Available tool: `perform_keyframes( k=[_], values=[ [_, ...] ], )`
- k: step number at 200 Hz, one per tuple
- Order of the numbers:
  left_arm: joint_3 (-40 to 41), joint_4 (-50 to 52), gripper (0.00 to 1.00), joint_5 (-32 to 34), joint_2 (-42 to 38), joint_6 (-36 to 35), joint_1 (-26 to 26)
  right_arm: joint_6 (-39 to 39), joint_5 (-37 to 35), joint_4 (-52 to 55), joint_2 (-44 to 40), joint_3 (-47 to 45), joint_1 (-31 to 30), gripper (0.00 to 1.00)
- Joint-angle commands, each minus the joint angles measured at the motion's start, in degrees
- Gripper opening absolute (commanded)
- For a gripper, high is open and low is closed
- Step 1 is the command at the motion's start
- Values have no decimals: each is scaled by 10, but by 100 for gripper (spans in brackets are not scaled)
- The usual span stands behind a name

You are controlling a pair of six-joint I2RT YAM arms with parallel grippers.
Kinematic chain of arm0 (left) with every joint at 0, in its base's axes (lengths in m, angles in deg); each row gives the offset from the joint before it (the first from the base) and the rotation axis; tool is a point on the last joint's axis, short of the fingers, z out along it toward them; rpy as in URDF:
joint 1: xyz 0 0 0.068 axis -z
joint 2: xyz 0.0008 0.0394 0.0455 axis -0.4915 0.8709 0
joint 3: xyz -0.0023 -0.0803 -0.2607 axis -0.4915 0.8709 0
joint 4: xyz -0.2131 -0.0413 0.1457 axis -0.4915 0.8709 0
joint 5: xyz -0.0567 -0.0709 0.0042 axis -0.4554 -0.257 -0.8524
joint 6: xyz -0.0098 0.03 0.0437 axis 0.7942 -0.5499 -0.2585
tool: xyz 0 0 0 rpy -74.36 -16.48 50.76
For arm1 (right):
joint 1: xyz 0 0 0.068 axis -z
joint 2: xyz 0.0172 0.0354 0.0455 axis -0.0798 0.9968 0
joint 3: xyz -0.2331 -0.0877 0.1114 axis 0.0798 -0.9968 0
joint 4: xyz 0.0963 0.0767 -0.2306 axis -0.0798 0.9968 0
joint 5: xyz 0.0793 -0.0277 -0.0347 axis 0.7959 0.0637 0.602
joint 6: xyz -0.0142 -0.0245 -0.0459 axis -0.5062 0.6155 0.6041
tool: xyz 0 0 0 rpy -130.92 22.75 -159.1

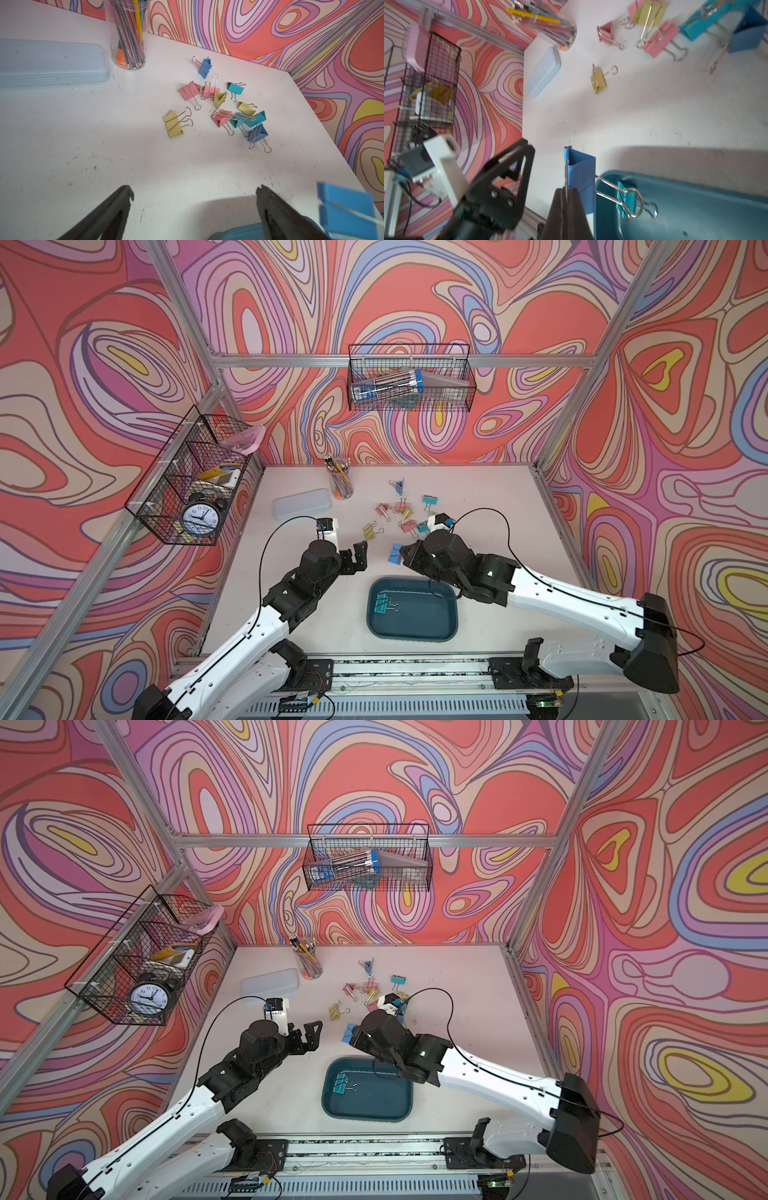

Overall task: Put the binder clips in the storage box
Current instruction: Place the binder clip in the storage box.

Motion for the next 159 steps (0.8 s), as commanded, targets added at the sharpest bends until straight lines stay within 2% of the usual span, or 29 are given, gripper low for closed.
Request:
perform_keyframes(
  k=[1,24,54,79,121,128,143,159],
  values=[
    [-11,-13,99,7,5,-12,-5,-37,-25,129,-20,-41,-34,0],
    [-13,-16,99,6,9,-13,-7,-57,-7,128,-18,-80,-54,0],
    [-14,-15,99,4,13,-20,-8,-73,39,11,27,-132,-54,0],
    [-20,-8,99,-1,21,-32,-9,-80,58,-65,82,-138,-55,0],
    [-48,24,99,-16,66,-39,-15,-101,58,-123,120,-160,-55,0],
    [-57,30,95,-19,78,-35,-17,-102,60,-127,123,-163,-54,0],
    [-82,42,81,-39,109,-34,-24,-104,65,-134,124,-169,-55,8],
    [-122,64,65,-55,156,-40,-25,-105,66,-125,112,-172,-54,21]
  ],
)
